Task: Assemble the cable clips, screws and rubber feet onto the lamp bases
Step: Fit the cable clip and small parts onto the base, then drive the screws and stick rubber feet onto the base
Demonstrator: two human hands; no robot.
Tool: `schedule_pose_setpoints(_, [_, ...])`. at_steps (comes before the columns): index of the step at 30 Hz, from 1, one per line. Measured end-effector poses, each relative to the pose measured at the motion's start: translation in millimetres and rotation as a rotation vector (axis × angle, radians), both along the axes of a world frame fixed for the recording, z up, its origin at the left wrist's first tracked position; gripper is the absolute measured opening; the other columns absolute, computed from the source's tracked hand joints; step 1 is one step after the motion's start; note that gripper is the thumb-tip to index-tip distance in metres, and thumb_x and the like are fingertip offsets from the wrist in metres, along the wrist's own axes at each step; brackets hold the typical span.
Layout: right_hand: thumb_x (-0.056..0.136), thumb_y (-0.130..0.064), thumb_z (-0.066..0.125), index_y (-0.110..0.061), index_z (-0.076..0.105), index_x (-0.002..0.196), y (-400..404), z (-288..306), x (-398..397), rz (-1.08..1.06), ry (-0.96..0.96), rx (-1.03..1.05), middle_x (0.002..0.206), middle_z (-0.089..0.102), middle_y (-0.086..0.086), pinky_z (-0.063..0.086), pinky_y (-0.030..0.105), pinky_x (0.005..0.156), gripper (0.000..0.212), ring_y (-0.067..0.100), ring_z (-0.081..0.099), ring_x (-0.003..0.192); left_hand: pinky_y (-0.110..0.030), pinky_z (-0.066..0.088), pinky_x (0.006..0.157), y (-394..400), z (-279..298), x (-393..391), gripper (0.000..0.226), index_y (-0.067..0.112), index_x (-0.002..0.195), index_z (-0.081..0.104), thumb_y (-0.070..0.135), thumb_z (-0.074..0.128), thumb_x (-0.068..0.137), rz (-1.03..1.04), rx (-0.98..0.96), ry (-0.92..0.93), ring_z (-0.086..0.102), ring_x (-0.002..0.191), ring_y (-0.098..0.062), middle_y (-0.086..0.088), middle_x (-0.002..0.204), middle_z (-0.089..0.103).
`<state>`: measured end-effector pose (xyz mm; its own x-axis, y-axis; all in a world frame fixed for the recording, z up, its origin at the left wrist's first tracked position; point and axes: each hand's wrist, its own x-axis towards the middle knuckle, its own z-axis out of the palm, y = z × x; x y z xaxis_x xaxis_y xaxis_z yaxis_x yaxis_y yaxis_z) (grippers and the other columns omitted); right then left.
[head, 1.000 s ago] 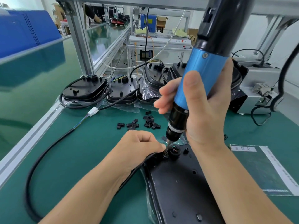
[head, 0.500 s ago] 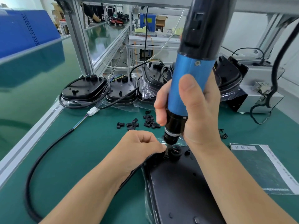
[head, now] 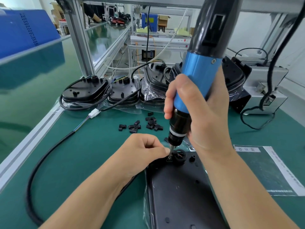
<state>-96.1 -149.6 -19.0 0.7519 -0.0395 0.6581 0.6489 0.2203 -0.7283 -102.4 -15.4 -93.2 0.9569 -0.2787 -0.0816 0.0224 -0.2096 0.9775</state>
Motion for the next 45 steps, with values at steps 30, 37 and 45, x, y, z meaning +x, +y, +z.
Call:
schedule_pose_setpoints(30, [0.087, -0.035, 0.068, -0.011, 0.045, 0.093, -106, -6, 17, -0.376, 0.239, 0.136, 0.06, 0.053, 0.003, 0.042, 0.028, 0.046, 0.034, 0.02, 0.047, 0.045, -0.018, 0.043, 0.07, 34, 15, 5, 0.017, 0.011, 0.073, 0.069, 0.025, 0.073, 0.081, -0.156, 0.204, -0.022, 0.053, 0.07, -0.009, -0.002, 0.074, 0.063])
schedule_pose_setpoints(37, [0.078, -0.046, 0.074, -0.008, 0.054, 0.104, -185, -16, 17, -0.54, 0.327, 0.035, 0.06, 0.056, 0.001, 0.045, 0.025, 0.042, 0.05, 0.016, 0.051, 0.043, -0.042, 0.048, 0.086, 50, 23, 4, 0.034, 0.016, 0.08, 0.073, 0.049, 0.077, 0.074, -0.141, 0.35, -0.065, 0.06, 0.082, -0.032, -0.014, 0.089, 0.07])
schedule_pose_setpoints(45, [0.086, -0.039, 0.07, -0.014, 0.053, 0.101, -203, -44, 22, -0.573, 0.388, 0.058, 0.063, 0.055, 0.007, 0.047, 0.027, 0.045, 0.035, 0.018, 0.052, 0.045, -0.031, 0.053, 0.079, -11, 48, 5, 0.023, 0.032, 0.074, 0.072, 0.055, 0.068, 0.074, -0.011, 0.739, -0.376, 0.064, 0.072, 0.003, 0.018, 0.075, 0.071])
